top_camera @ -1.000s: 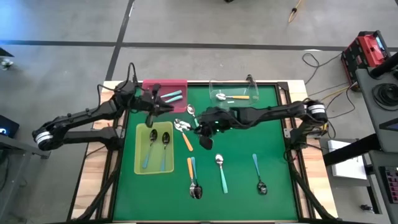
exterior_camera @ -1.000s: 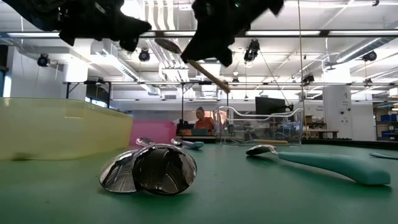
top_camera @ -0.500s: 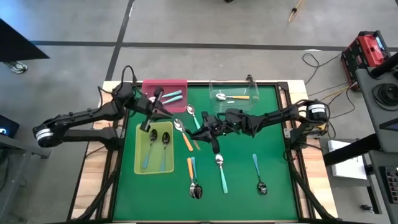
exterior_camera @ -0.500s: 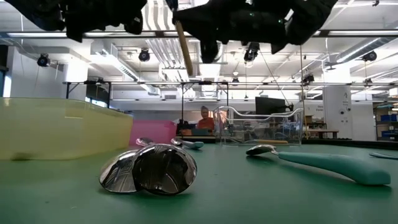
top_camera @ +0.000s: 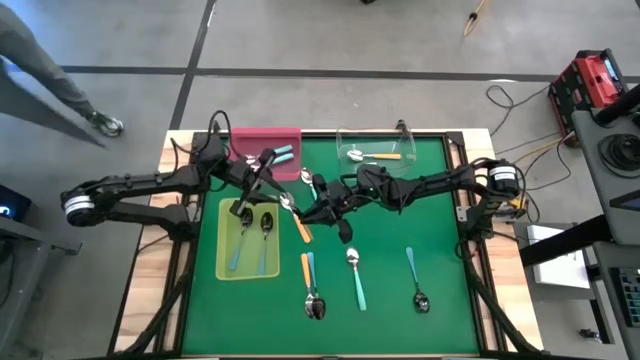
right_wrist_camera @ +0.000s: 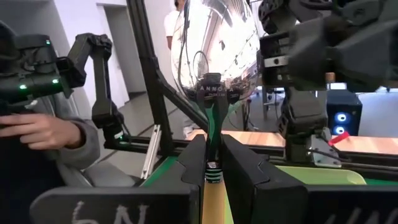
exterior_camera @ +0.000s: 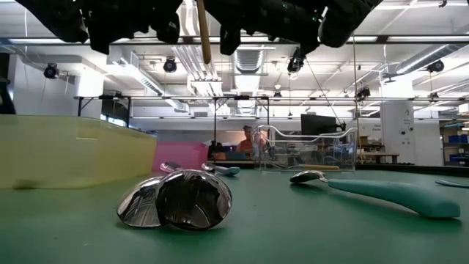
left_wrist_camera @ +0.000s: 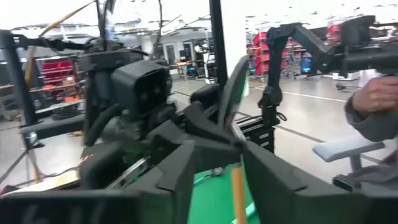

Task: Sort silverware by color (type)
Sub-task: Put the yellow spoon into the transparent bin

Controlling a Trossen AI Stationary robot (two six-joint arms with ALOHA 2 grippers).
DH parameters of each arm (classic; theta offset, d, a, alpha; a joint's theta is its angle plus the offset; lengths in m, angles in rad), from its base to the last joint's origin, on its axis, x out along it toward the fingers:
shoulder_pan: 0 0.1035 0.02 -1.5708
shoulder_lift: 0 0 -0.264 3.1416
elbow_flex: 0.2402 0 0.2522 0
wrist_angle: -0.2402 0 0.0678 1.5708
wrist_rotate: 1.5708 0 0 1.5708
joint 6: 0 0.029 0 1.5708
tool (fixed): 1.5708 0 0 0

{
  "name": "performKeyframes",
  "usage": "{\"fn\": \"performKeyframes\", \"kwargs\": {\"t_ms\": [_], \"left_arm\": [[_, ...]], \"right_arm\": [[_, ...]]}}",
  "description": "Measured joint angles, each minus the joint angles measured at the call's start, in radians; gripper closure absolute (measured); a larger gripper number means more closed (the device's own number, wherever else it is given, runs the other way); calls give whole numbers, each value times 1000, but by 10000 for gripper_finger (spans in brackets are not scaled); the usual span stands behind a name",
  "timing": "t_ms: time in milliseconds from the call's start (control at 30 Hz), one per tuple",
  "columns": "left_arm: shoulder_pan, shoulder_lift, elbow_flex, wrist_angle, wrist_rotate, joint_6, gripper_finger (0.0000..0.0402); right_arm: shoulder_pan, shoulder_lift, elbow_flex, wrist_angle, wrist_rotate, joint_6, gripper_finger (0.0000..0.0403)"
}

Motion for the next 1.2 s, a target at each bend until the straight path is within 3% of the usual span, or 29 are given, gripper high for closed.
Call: {"fn": "performKeyframes", "kwargs": {"t_ms": [167,333,833,1200], "left_arm": [[-24,4,0,30,-47,-1,209],[-38,29,0,56,-77,-11,177],[-80,191,0,367,-71,-151,192],[-110,278,50,448,-47,-174,194]], "right_arm": [[-13,6,0,-2,-1,1,375],[-22,10,0,-6,-2,5,375],[-28,10,2,-30,-3,20,375],[-42,10,2,-32,-1,47,375]]}}
